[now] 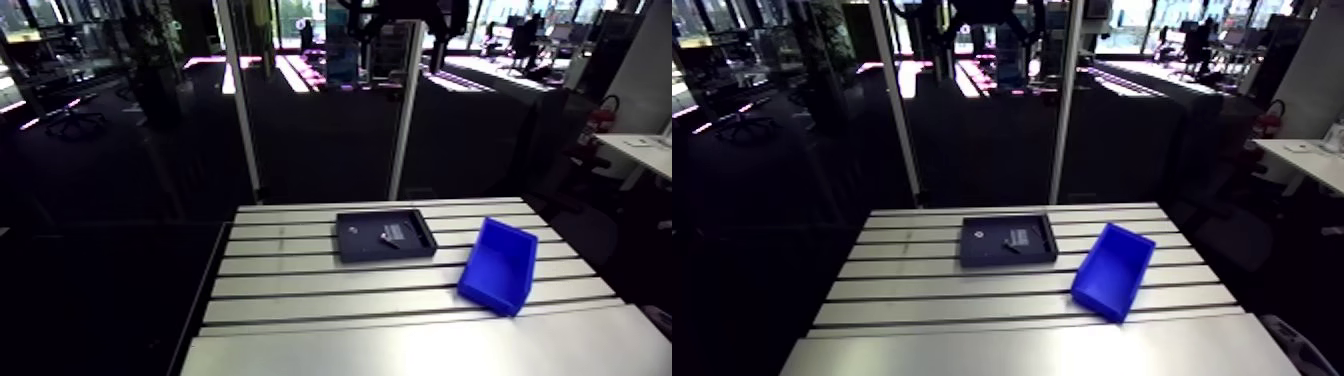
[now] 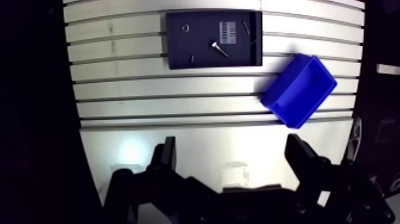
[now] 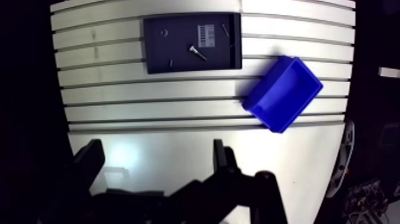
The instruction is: Pick up the M10 bolt from the tray and put it into the blue bin.
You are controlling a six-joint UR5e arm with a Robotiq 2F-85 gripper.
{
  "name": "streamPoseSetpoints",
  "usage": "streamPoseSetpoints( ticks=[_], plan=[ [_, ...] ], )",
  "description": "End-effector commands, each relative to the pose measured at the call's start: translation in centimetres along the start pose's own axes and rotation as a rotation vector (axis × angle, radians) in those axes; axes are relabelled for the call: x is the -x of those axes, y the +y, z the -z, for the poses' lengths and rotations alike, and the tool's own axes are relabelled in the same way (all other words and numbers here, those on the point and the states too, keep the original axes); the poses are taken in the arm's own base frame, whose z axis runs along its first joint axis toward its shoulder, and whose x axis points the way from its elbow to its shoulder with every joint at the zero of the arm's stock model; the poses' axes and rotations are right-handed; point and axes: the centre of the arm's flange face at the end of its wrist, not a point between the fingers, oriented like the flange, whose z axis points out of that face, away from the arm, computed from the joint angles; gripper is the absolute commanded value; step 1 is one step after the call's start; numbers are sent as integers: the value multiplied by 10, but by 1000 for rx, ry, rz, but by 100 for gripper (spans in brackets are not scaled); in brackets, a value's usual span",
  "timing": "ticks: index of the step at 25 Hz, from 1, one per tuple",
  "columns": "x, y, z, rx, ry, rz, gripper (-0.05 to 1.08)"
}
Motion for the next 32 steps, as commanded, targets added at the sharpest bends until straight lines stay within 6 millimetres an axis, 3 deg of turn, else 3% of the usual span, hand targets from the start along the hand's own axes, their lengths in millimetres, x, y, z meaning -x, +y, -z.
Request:
streamPoseSetpoints(
  ticks=[1, 25, 32],
  plan=[
    [1, 0, -1, 1, -3, 0, 1],
    [-3, -1, -4, 0, -6, 14, 1],
    [-5, -1, -8, 0, -9, 160, 1]
  ],
)
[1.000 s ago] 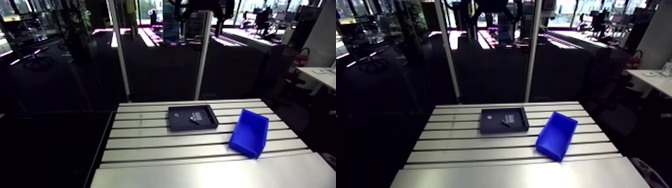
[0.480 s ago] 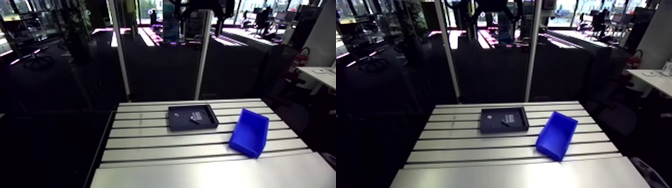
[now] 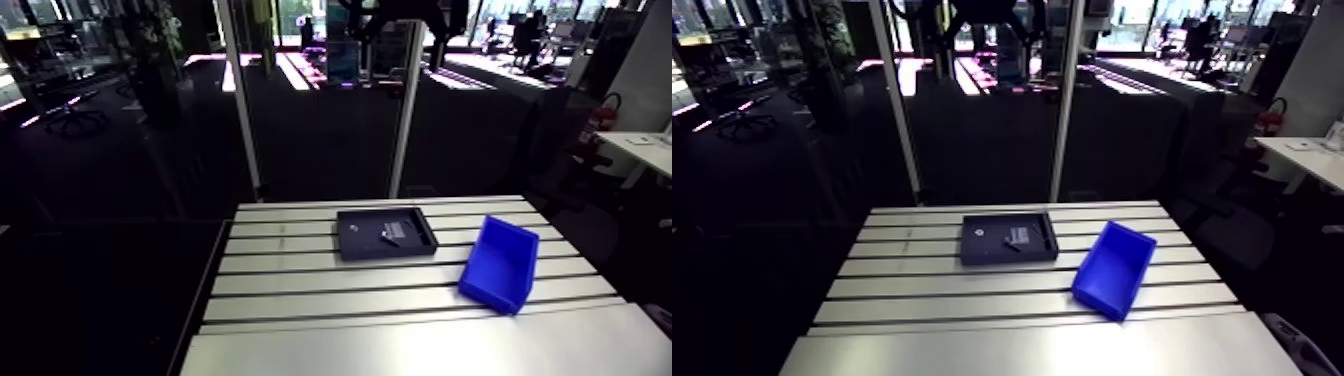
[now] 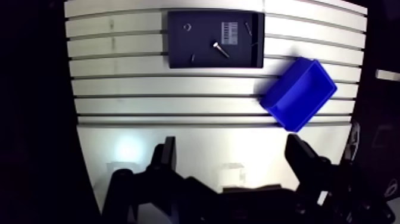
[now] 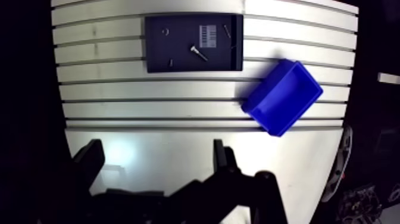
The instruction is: Pick up the M10 bolt from the tray and put it into the blue bin.
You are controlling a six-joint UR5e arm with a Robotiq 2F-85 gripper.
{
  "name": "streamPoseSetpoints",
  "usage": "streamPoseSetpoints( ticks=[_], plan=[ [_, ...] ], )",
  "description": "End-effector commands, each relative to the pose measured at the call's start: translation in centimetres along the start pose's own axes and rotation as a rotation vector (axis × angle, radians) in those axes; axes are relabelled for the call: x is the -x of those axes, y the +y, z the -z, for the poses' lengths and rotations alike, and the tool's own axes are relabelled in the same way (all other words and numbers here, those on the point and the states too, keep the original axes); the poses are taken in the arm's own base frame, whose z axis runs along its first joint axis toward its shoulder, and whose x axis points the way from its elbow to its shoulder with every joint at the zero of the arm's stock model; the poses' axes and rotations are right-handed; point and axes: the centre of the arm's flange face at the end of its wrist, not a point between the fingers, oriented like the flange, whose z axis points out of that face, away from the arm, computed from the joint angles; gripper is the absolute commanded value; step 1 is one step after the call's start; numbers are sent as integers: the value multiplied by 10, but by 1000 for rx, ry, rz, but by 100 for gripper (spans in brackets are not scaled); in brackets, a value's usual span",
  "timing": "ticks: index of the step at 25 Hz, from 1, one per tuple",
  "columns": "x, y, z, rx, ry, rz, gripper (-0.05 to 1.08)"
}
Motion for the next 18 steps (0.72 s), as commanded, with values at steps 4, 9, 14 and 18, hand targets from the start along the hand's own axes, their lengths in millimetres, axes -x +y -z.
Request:
streamPoseSetpoints(
  ticks=[4, 9, 14, 18],
  plan=[
    [-12, 2, -14, 10, 38, 271, 1],
    [-17, 27, -40, 19, 54, 438, 1],
    [-30, 41, -86, 12, 31, 546, 1],
    [-40, 51, -120, 9, 17, 635, 1]
  ],
)
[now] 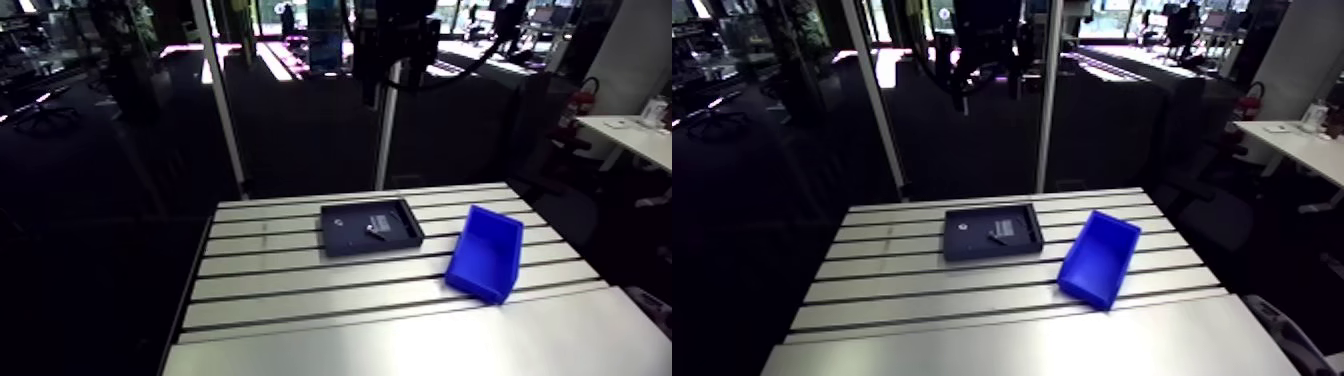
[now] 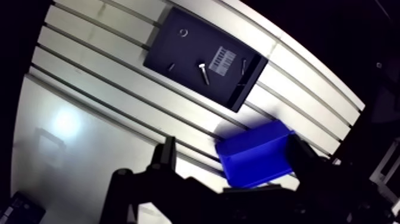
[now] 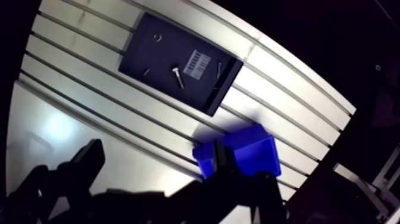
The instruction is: Pick up the M10 bolt from the tray and put it into the blue bin.
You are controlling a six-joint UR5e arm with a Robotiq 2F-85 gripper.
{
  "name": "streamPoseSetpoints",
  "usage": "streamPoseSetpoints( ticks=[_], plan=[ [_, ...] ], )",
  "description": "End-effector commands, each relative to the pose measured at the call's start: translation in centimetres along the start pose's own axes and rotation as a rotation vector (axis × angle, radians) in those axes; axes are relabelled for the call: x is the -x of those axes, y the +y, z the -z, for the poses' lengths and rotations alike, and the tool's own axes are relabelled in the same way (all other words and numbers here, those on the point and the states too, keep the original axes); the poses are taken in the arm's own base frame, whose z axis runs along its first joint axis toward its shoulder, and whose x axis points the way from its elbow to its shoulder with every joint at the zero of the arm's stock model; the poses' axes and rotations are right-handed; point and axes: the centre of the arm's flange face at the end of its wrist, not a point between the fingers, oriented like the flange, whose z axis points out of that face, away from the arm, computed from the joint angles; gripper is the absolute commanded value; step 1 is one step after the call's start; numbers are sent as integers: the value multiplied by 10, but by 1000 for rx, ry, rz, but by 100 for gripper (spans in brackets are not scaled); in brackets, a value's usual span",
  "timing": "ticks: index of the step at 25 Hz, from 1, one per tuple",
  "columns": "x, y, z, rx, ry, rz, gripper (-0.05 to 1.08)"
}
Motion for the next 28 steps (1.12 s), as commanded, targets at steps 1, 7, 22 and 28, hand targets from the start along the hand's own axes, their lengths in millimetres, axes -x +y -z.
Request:
streamPoseSetpoints(
  ticks=[1, 7, 22, 28],
  plan=[
    [-5, 23, -54, -7, -11, 137, 1],
    [-6, 36, -94, -24, -23, 235, 1],
    [-11, 37, -154, -50, -44, 291, 3],
    [-14, 34, -167, -53, -46, 291, 23]
  ],
)
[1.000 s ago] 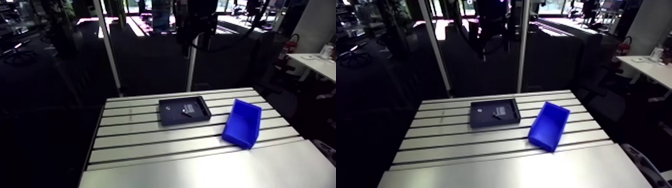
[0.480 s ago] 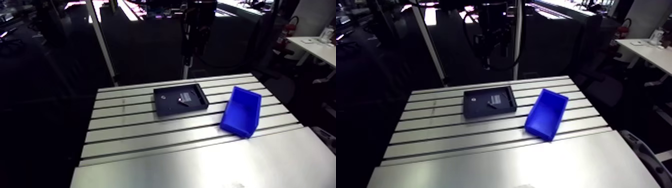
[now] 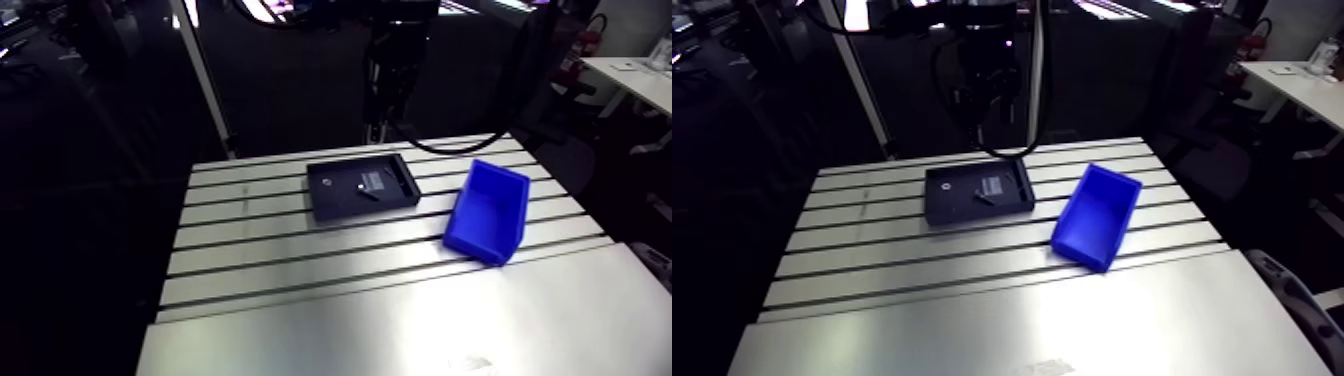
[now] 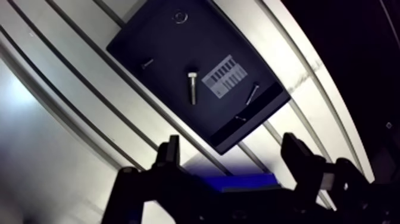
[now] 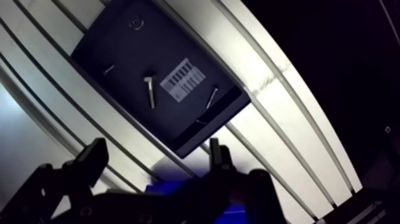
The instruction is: Pick up the M10 bolt from the tray and put it into the blue bin.
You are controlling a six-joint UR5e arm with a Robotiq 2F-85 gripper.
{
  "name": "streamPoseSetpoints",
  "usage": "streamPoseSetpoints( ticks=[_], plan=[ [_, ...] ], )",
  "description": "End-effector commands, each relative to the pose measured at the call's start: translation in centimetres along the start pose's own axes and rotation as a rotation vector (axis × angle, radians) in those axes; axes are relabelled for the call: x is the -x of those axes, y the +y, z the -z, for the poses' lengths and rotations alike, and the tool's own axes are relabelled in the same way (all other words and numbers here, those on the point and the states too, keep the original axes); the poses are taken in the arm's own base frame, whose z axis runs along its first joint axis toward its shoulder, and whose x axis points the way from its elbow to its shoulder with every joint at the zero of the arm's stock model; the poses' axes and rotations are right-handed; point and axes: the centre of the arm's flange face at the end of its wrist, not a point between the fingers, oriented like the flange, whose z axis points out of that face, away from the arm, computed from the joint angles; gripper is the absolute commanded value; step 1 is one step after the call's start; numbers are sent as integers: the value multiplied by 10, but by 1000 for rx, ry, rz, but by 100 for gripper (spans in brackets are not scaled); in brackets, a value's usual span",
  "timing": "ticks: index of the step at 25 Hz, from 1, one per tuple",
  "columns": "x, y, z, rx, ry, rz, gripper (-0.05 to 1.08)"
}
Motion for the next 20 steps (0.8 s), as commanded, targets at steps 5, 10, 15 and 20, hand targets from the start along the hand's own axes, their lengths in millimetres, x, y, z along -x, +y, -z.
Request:
streamPoseSetpoints(
  ticks=[5, 10, 15, 20],
  plan=[
    [-10, -5, -29, -5, -4, 14, 33],
    [-14, -9, -44, -21, -13, 30, 41],
    [-16, -9, -60, -32, -18, 33, 48],
    [-14, -10, -67, -32, -18, 51, 51]
  ],
)
